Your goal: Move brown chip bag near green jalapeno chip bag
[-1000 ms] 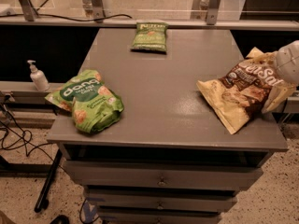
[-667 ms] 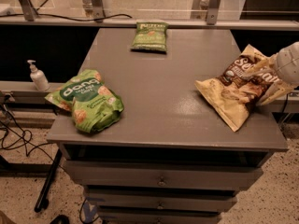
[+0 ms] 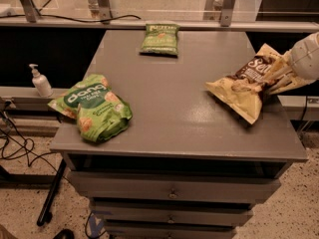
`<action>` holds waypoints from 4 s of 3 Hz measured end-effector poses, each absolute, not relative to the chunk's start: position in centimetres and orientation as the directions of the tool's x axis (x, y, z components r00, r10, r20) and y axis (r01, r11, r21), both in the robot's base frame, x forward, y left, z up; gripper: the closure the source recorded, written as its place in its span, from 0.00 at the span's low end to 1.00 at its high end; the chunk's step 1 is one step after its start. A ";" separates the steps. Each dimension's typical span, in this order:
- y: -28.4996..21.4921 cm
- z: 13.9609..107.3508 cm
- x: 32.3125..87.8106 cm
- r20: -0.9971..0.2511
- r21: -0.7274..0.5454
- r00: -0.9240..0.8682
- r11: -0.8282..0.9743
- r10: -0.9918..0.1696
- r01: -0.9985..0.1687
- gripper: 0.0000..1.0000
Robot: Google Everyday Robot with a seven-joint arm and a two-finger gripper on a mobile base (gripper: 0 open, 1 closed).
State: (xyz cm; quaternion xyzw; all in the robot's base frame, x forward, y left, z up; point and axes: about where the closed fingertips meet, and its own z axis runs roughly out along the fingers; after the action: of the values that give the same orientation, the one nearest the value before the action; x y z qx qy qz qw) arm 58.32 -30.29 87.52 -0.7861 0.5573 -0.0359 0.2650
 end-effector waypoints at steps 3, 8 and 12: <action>-26.7 94.5 63.0 -0.240 -0.560 0.361 -0.175 -0.901 -0.810 1.00; -25.3 94.2 80.3 -0.107 -0.764 0.290 -0.108 -0.951 -0.636 1.00; -21.1 90.0 87.2 -0.224 -0.754 0.203 0.038 -0.953 -0.656 0.86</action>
Offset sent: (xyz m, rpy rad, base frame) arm 0.0735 0.0498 0.1216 0.0867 -0.2105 -0.0884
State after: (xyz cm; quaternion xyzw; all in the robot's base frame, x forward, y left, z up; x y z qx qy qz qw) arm 87.21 -21.06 89.99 -0.6677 0.6027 -0.1882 0.3945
